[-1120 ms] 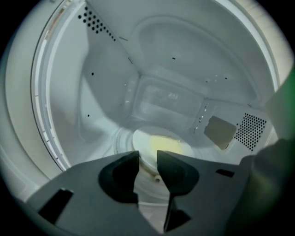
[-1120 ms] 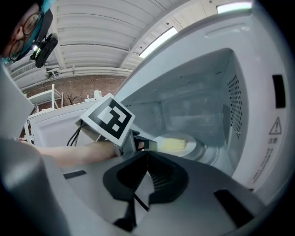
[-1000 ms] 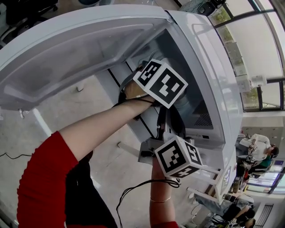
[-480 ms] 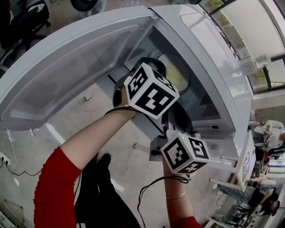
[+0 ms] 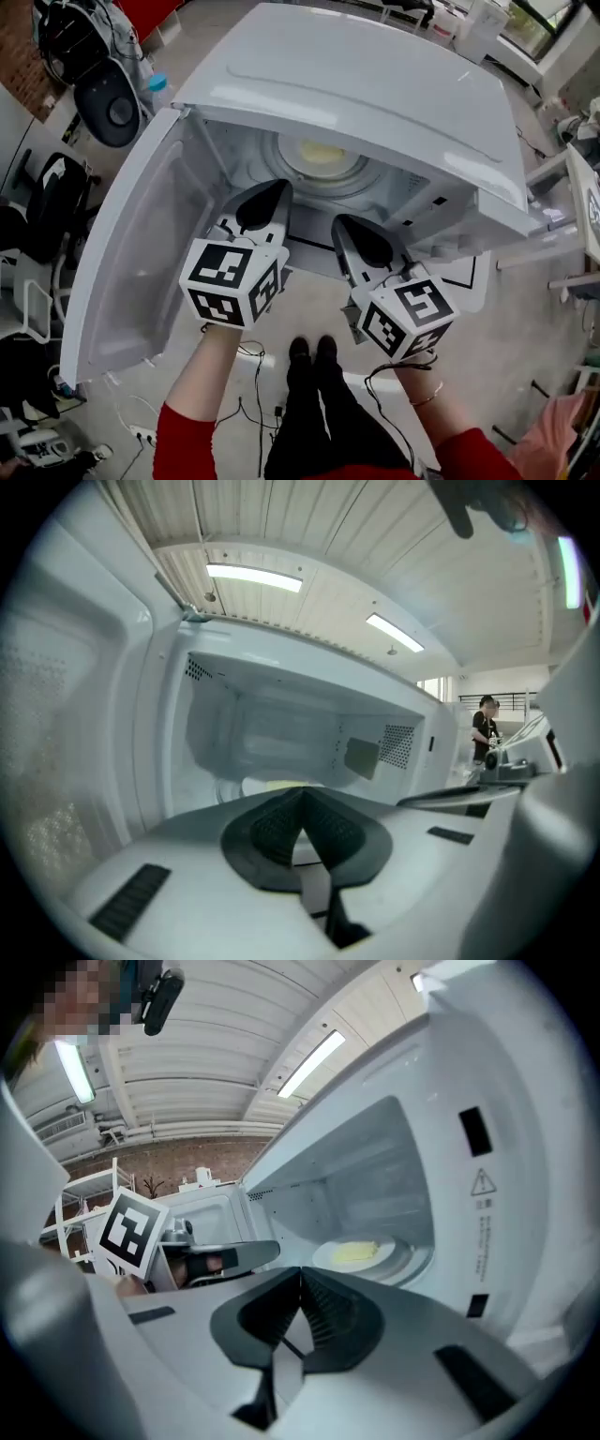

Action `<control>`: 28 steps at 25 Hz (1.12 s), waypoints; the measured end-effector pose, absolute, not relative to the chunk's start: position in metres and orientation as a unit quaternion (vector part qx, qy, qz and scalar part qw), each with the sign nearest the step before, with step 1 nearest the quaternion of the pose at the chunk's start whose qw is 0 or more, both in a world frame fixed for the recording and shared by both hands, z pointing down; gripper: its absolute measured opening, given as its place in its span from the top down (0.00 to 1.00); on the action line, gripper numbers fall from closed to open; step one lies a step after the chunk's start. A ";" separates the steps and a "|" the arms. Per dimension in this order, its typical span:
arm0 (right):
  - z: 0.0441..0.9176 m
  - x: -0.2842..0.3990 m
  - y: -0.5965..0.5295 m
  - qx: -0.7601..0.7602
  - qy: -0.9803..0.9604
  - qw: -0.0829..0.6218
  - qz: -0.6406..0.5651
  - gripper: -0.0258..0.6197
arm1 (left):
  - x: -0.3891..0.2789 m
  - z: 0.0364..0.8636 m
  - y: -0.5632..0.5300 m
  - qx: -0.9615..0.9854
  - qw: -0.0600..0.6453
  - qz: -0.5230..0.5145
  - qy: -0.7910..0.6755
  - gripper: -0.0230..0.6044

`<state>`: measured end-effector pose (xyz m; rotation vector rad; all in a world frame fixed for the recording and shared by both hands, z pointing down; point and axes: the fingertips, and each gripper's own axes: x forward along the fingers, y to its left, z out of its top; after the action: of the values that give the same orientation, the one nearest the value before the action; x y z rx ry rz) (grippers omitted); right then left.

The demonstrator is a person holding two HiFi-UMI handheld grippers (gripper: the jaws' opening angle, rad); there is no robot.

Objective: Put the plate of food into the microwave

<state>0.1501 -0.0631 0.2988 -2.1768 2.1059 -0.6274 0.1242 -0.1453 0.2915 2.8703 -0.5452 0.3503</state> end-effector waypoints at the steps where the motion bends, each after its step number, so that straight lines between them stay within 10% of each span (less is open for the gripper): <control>1: 0.296 0.150 -0.056 -0.704 0.680 0.030 -0.202 0.94 | 0.121 0.291 -0.136 0.972 0.103 0.119 -0.174 0.95; 28: 0.254 0.119 0.089 -0.713 0.664 0.057 -0.217 0.94 | 0.073 0.247 0.011 0.966 0.191 0.111 -0.133 0.95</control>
<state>0.1189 0.0885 0.2540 -2.1620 2.0135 -0.6571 0.0730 0.0110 0.2468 2.7142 -0.3735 0.3107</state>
